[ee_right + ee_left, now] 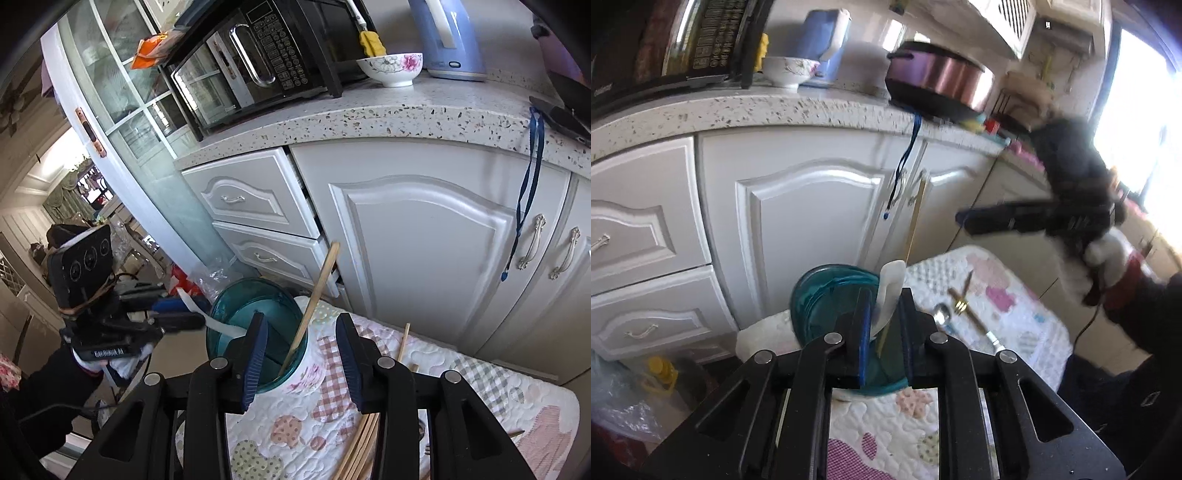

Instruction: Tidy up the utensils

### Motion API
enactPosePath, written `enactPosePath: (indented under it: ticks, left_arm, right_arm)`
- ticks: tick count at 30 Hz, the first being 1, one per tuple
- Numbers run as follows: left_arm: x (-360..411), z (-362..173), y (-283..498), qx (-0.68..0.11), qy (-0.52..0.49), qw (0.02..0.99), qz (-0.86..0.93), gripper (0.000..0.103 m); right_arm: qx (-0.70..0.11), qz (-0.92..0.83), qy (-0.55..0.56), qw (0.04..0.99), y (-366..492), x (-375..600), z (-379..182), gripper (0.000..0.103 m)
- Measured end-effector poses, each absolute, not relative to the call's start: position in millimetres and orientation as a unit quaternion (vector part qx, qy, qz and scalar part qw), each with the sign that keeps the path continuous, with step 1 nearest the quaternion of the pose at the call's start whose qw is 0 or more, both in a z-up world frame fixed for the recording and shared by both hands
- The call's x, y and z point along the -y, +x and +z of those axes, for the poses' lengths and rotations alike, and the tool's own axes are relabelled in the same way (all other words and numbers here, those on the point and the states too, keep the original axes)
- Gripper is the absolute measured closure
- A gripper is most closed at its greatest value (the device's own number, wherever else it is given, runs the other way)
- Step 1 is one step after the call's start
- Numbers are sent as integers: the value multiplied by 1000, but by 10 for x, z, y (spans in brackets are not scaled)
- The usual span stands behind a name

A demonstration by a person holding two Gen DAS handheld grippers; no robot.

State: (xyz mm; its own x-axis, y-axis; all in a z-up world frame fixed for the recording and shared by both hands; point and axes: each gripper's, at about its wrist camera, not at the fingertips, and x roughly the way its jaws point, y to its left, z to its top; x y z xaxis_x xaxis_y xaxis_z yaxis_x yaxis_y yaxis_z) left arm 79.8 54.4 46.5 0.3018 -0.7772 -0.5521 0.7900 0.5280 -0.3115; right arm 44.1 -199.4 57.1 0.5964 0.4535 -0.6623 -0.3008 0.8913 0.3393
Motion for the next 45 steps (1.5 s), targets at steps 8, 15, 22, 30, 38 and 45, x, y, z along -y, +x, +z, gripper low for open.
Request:
enactPosePath:
  ticks: [8, 15, 22, 30, 38, 45]
  left_arm:
    - [-640, 652, 876, -315, -9, 828, -463, 93]
    - [-335, 749, 891, -299, 16, 842, -448, 93]
    - [-34, 505, 1049, -333, 76, 830, -441, 93]
    - [29, 265, 1052, -369, 61, 836, -402, 83]
    - [27, 353, 881, -369, 58, 862, -343, 65]
    - [158, 387, 615, -366, 93, 883, -278, 65]
  right_arm:
    - [-407, 217, 86, 883, 423, 1896, 502, 66]
    - [-406, 223, 91, 882, 426, 1900, 505, 66]
    - [-409, 223, 91, 880, 376, 1944, 475, 65]
    - [-428, 195, 95, 877, 342, 2183, 350, 61]
    - [-460, 173, 98, 865, 253, 2310, 88, 61]
    - [-451, 163, 86, 873, 158, 2273, 136, 61]
